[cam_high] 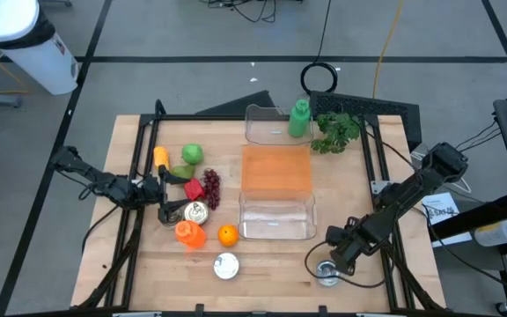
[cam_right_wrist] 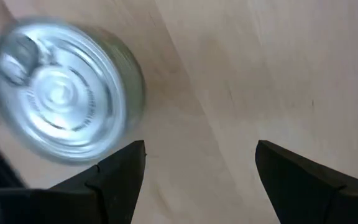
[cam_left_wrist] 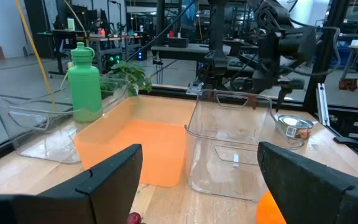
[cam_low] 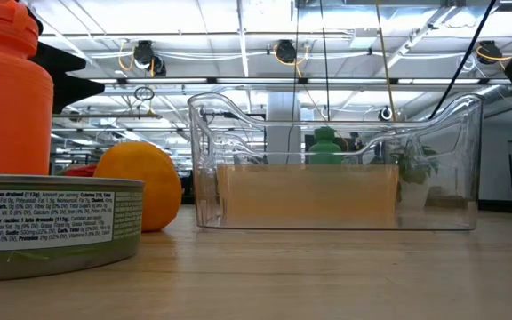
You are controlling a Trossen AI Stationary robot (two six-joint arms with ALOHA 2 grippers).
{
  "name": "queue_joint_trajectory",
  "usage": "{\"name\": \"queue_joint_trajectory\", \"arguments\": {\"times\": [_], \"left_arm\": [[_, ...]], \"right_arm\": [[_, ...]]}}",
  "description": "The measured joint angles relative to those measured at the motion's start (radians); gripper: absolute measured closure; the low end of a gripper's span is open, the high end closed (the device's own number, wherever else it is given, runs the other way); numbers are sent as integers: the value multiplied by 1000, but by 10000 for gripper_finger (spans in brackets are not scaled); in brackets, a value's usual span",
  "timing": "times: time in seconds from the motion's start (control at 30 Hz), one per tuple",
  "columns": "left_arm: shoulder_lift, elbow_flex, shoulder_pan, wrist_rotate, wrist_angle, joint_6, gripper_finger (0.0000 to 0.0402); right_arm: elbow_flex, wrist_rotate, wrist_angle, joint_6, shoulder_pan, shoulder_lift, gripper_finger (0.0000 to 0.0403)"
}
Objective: Pick & Place Food Item
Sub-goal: Put the right green tuna can into the orange bin
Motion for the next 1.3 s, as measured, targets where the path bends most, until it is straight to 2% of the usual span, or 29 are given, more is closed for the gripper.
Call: {"name": "queue_joint_trajectory", "arguments": {"times": [0.2, 0.3, 0.63, 0.97, 1.3], "left_arm": [[0, 0, 0, 0, 0, 0, 68], [0, 0, 0, 0, 0, 0, 68], [0, 0, 0, 0, 0, 0, 68], [0, 0, 0, 0, 0, 0, 68], [0, 0, 0, 0, 0, 0, 68]], "right_arm": [[1, 73, 120, 5, 13, -27, 117], [0, 75, 138, -8, 16, -6, 117], [1, 87, 33, 1, 15, 49, 117], [-12, 262, -128, 66, 15, 51, 117], [-57, 260, -171, 101, 1, 48, 117]]}}
